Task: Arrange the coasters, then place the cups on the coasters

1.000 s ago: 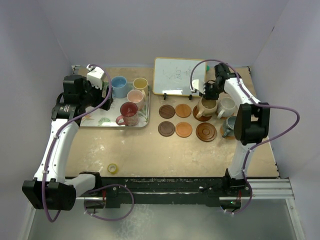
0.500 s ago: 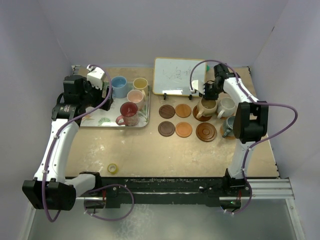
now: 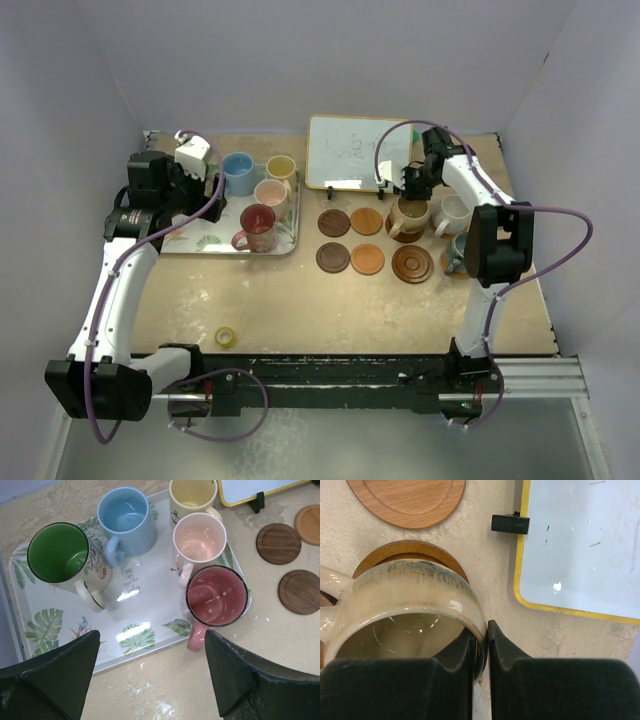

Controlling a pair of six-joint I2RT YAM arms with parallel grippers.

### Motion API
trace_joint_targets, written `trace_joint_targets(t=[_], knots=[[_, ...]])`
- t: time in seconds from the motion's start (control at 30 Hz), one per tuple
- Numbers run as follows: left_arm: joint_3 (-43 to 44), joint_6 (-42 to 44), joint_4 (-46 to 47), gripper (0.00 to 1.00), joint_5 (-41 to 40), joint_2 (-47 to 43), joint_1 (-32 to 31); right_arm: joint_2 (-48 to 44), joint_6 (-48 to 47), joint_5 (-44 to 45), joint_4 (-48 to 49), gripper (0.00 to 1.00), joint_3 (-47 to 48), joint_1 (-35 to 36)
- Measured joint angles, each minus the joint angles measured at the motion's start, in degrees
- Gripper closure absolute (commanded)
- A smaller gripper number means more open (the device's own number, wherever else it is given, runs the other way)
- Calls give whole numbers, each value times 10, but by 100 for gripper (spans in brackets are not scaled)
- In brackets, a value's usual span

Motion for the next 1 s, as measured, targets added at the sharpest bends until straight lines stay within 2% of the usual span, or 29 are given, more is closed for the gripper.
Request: trace_joint_targets(t=[0.5,1.0], knots=[[0,0,0,18,0,0,0,1,-1,2,1,100,0,3],[0,0,0,18,1,0,0,1,-1,3,4,91,-5,3]])
